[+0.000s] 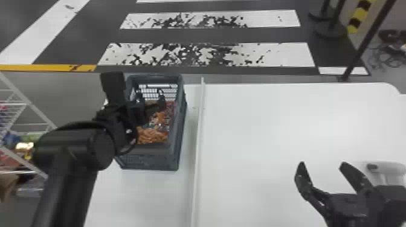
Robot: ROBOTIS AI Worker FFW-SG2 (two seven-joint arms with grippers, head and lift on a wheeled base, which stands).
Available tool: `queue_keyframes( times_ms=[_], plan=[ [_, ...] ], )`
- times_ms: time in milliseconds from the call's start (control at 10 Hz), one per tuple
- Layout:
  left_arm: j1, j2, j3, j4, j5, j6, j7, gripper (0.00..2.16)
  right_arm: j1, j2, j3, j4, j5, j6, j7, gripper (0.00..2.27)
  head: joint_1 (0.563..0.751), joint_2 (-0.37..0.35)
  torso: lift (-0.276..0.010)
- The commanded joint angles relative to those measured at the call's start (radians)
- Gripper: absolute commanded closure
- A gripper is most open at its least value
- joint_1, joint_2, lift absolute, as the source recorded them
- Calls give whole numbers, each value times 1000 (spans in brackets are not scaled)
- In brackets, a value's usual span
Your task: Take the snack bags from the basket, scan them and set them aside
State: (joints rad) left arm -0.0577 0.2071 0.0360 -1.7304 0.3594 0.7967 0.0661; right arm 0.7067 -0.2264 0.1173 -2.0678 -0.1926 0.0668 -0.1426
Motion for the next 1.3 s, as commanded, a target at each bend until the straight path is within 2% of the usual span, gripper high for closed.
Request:
queue_keyframes(
  times_ms=[0, 200, 400, 600, 800, 1000, 1200],
  plan=[
    [-19, -3, -8, 25, -3, 19, 6, 218, -3, -2, 1, 6, -7, 0, 0, 90, 695, 87, -75],
    [-28, -9, -10, 38, -11, 52, 28, 299, -13, -14, 8, 15, -22, 0, 0, 90, 695, 86, -75],
    [-39, -12, -10, 63, -14, 98, 29, 299, -19, -24, 12, 23, -27, 0, 0, 90, 695, 90, -75],
    [-48, -15, -8, 91, -39, 141, 29, 299, -29, -33, 28, 28, -36, 0, -3, 87, 695, 95, -75],
    [-88, -17, -11, 134, -42, 166, 24, 302, -30, -41, 30, 28, -60, -3, -3, 87, 695, 106, -75],
    [-162, -21, -25, 219, -59, 218, 23, 302, -27, -47, 30, 28, -67, -6, -3, 87, 695, 107, -75],
    [-202, -26, -33, 278, -62, 233, 11, 302, -29, -47, 30, 32, -68, -9, -3, 90, 695, 104, -75]
  ],
)
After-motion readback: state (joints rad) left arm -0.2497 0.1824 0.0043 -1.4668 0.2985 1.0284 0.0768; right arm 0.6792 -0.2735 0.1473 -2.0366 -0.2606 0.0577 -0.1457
